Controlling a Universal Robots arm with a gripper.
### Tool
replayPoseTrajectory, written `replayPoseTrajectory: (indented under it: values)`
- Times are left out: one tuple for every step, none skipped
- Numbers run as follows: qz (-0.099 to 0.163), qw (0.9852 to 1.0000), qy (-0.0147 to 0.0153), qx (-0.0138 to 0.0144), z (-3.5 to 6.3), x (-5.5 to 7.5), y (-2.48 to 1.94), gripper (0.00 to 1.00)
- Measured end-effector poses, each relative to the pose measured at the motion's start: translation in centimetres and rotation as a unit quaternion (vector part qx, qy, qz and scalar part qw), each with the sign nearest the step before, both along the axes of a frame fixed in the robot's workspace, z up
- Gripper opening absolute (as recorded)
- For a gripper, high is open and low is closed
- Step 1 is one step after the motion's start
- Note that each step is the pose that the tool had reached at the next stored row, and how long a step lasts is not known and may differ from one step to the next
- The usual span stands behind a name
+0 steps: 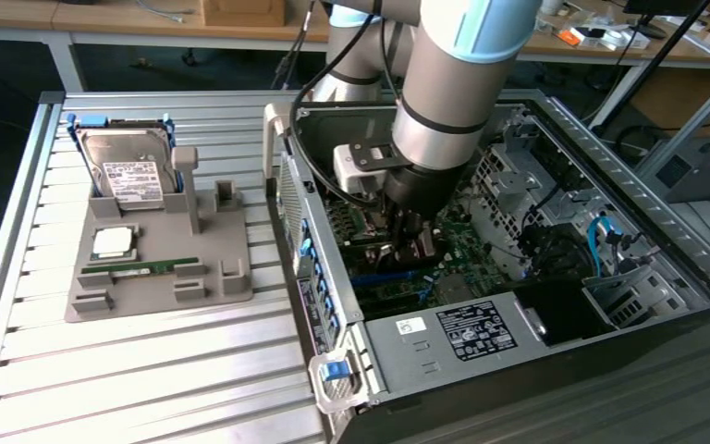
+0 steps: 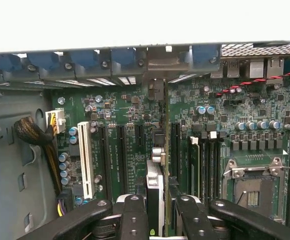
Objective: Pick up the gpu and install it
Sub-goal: 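Insert the gpu into the slot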
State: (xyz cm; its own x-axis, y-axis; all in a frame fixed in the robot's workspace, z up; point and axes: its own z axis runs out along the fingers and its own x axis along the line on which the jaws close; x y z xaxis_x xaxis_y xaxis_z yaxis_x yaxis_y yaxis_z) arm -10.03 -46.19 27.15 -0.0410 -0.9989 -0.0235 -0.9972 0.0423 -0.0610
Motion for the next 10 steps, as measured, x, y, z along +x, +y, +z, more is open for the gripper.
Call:
replayPoseTrajectory:
  values:
    - [0.0, 1.0, 0.0, 0.0, -0.01, 0.0, 0.0, 0.27]
    - [0.0, 1.0, 0.0, 0.0, -0.02, 0.0, 0.0, 0.27]
    - [0.0, 1.0, 0.0, 0.0001, -0.04, 0.0, -0.01, 0.27]
    - [0.0, 1.0, 0.0, 0.0, -0.06, -0.01, -0.02, 0.27]
    - [0.0, 1.0, 0.0, 0.0001, -0.08, -0.03, -0.02, 0.27]
    - [0.0, 1.0, 0.0, 0.0, -0.09, -0.04, -0.02, 0.27]
    - [0.0, 1.0, -0.0001, 0.0002, -0.14, -0.05, -0.02, 0.27]
    - [0.0, 1.0, -0.0001, 0.0002, -0.21, -0.05, -0.02, 0.27]
    - [0.0, 1.0, 0.0, 0.0001, -0.31, -0.06, -0.02, 0.27]
    - [0.0, 1.0, -0.0001, 0.0001, -0.39, -0.09, -0.02, 0.27]
